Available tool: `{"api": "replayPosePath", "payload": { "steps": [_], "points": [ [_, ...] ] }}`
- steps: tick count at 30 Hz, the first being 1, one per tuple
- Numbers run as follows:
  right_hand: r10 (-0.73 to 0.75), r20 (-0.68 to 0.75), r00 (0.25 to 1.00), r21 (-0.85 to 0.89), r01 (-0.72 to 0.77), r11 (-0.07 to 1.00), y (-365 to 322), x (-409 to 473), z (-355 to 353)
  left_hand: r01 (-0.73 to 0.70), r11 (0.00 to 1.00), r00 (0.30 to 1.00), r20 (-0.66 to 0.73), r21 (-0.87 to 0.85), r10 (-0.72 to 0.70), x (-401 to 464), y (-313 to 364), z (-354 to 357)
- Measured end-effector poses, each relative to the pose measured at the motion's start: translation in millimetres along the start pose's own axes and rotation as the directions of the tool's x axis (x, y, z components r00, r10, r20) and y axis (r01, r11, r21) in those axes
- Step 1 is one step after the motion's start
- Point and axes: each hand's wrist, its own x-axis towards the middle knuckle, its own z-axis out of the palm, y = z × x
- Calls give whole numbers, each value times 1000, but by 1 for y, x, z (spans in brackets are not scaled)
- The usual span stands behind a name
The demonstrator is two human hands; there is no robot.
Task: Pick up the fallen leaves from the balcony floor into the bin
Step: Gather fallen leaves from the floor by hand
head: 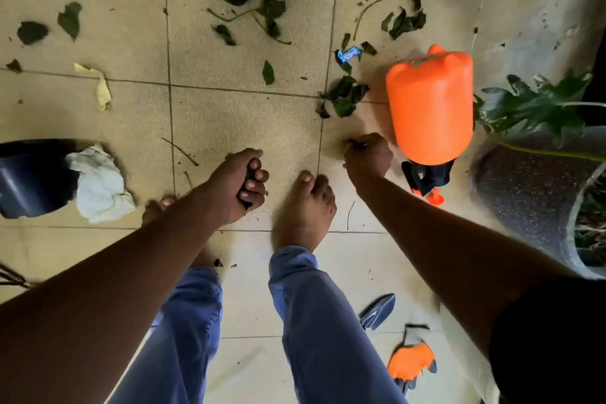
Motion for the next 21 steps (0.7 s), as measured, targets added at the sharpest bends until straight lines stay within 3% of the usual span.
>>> {"api": "replayPosePath", "payload": {
  "steps": [2, 5, 8, 11, 14, 16, 21],
  "points": [
    [15, 119, 993, 129, -30, 991, -9, -27, -12, 4, 1000, 1000, -11, 1, -4, -1, 0, 7],
    [-162, 257, 953, 269, 90, 959, -21, -60, -22, -16, 1000, 1000, -24, 21, 17, -1, 1, 19],
    [-454, 210, 866, 232, 407, 883, -38, -92, -32, -49, 998, 997, -53, 30, 51, 0, 3, 33],
    [-560, 108, 822, 258, 521, 814, -57, -113, -29, -77, 997, 994, -75, -27, 75, 2, 5, 43],
    [-649, 134, 749, 190, 623, 759, -71, -130, -22, -82, 990, 997, 2, -111, 83, -3, 6, 46],
    [-706, 150, 692, 46, 708, 705, -77, -137, -16, -87, 990, 995, 45, -110, 92, -5, 8, 42],
    [-786, 65, 615, -210, 779, 591, -86, -146, -12, -96, 990, 993, 63, -99, 103, -4, 8, 23]
  ]
}}
